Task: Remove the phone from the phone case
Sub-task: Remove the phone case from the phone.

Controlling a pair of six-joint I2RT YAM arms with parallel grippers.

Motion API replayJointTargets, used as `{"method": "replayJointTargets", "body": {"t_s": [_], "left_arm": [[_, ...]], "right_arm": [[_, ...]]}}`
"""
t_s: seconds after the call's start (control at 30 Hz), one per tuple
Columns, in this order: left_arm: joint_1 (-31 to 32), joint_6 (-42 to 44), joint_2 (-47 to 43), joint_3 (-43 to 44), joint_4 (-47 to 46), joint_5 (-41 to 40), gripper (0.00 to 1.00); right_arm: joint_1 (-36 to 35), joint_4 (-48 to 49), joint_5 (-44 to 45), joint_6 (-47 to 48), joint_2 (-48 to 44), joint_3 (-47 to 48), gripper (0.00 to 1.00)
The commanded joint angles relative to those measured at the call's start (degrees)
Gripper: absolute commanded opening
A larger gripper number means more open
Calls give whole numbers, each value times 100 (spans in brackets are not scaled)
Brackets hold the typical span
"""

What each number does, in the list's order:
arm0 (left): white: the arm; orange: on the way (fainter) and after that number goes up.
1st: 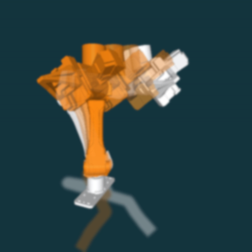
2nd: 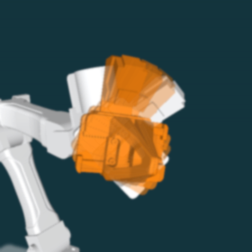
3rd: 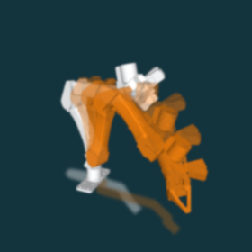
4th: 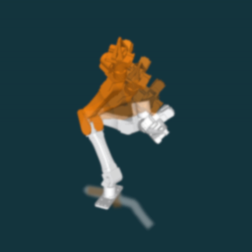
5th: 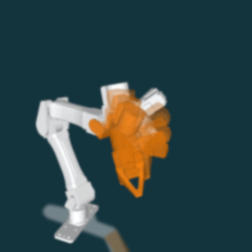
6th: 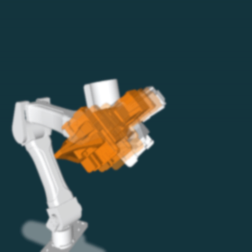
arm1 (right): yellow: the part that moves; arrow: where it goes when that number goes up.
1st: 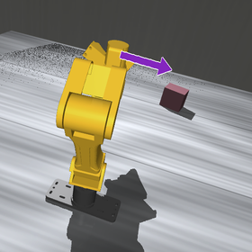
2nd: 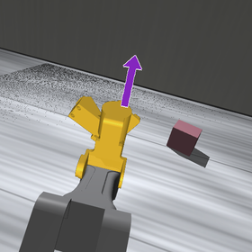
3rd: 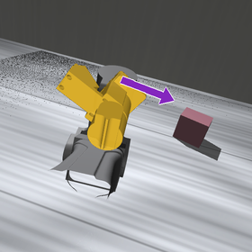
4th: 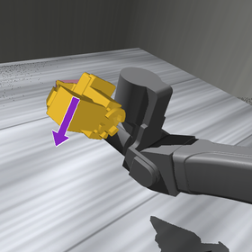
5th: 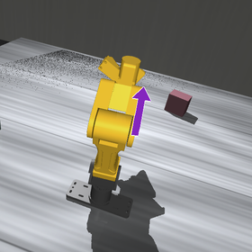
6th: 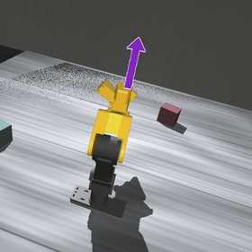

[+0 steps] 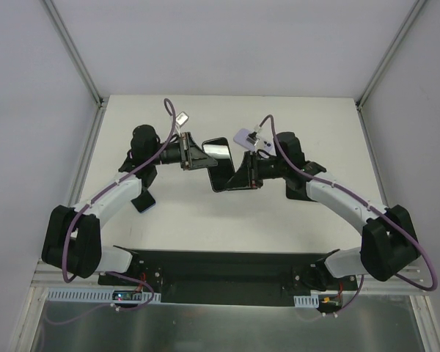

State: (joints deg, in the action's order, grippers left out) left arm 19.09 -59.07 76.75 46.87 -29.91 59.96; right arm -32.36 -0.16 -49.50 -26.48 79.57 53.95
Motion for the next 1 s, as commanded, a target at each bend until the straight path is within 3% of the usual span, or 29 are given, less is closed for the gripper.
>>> {"method": "replayJointTargets", "body": {"t_s": [0.0,0.07,0.33,0.4,0.43,0.57,0.67,0.97], "left_arm": [[-63,-788,-108,279,-1648,455,0],[-90,-1079,32,191,-2315,455,0],[-72,-2345,375,-142,-3907,244,0],[-55,-2634,419,-239,-4389,174,5],[-55,-2706,454,-266,-4531,139,14],[-20,-2829,516,-293,-4708,86,29],[42,-2803,586,-258,-4708,51,35],[279,-2786,885,-20,-4717,15,34]], "right_arm": [[37,851,-271,-384,-91,-157,9],[37,851,-201,-402,-178,-183,1],[37,1088,159,-551,-320,-289,1],[37,1272,125,-735,-258,-280,1],[45,1465,98,-814,-206,-280,1],[19,1861,-7,-1122,-65,-245,2],[-25,1950,-16,-1228,-21,-184,1],[-156,1941,1,-1281,32,-131,1]]}}
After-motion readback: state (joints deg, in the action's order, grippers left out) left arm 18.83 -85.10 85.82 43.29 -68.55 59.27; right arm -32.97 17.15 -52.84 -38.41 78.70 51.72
